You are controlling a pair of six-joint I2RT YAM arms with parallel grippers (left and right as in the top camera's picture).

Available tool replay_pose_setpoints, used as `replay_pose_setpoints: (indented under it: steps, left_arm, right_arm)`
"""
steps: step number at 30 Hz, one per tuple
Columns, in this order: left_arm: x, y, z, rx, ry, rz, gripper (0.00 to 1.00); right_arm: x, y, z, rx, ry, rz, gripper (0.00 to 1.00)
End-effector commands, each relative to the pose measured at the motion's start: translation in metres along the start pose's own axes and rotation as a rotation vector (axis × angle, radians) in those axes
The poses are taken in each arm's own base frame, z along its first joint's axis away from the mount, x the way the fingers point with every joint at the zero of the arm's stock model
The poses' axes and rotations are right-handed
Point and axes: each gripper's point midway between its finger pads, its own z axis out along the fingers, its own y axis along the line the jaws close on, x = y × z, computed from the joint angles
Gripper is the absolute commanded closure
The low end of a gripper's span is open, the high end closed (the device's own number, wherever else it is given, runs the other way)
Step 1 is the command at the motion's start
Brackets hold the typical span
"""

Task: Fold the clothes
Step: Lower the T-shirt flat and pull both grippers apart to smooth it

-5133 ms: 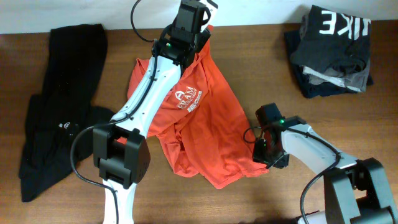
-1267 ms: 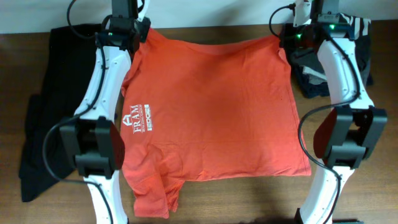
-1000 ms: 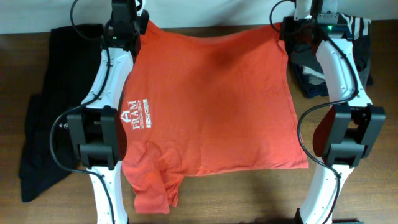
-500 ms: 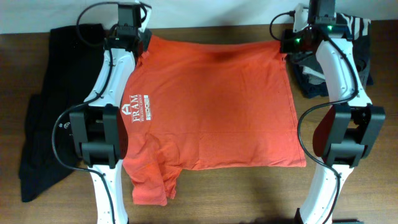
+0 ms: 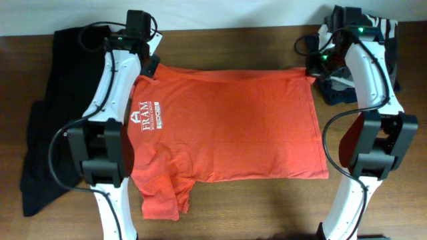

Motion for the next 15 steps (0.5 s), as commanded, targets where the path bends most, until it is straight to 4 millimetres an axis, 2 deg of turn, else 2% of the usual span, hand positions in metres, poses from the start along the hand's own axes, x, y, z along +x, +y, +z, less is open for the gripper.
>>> replay_pose_setpoints:
  steps: [1, 9, 15]
  left_arm:
    - [-0.002, 0.001, -0.042, 0.055, -0.042, -0.002, 0.99]
    - [0.03, -0.04, -0.047, 0.264, 0.074, 0.024, 1.0]
    - [0.048, -0.052, -0.04, 0.311, 0.133, 0.03, 0.99]
  right_arm:
    - [0.007, -0.006, -0.026, 0.011, -0.002, 0.022, 0.96]
    - [0.03, -0.009, -0.027, 0.016, 0.091, 0.021, 0.96]
    - [0.037, -0.017, -0.026, 0.053, 0.123, -0.003, 0.96]
